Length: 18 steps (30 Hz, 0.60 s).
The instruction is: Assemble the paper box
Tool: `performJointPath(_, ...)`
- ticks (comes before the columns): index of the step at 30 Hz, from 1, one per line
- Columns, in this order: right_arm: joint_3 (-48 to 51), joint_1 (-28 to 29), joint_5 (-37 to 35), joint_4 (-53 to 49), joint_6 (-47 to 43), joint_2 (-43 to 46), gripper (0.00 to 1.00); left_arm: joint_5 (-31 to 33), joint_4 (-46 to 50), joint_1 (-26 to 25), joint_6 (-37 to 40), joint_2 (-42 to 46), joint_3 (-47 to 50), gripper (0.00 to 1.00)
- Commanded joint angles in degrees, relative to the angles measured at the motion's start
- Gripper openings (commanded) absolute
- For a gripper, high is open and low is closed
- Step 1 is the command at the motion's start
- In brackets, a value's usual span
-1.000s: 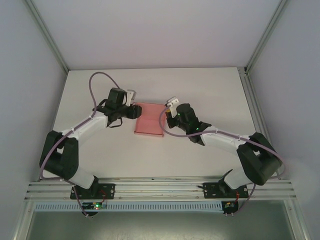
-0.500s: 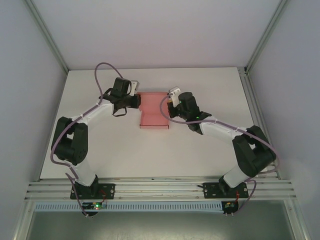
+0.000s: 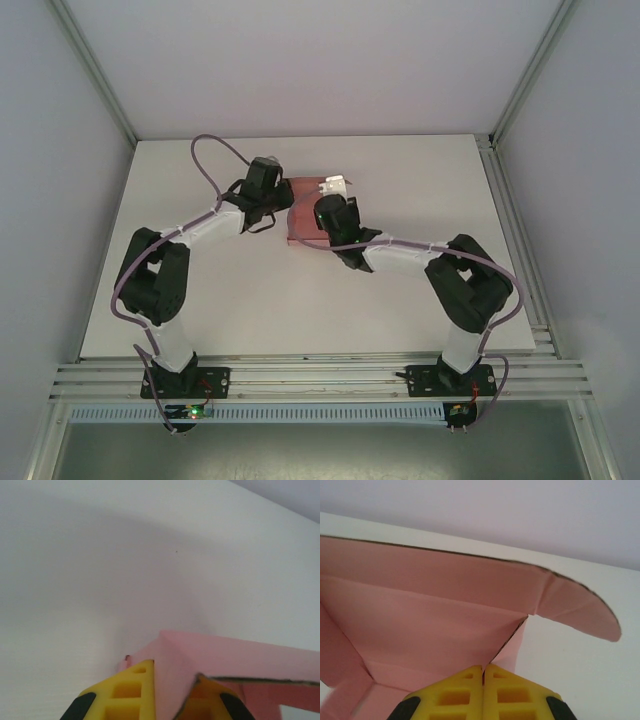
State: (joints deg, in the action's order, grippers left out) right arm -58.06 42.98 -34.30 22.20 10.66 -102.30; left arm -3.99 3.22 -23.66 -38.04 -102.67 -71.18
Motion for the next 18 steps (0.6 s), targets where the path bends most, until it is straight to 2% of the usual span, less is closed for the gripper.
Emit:
performJointPath(1,6.72,2.27,8.99,9.33,1.75,-0.51,0.0,-6.72,-13.94,-4.48,-4.67,-0.77,2.89,0.0)
performJointPath(3,11.2,2.15,12.42,14.76,0.78,0.12,0.0,-6.91,-18.98,-5.71,-2.16,-0.79,6.04,0.0)
performJointPath(11,25.1,2.73,17.1,25.82,-3.16,3.77,0.0,-7.88,-32.93,-7.45,3.54,2.32,21.91,0.0)
performJointPath(13,27.24,3.19,18.38,26.61,-3.45,5.01,0.0,-9.46,-33.99,-7.67,5.88,3.56,25.51,0.0)
performJointPath(18,30.11,4.78,18.27,25.22,-5.51,5.87,0.0,-8.29,-31.72,-8.33,7.85,7.45,31.3,0.01)
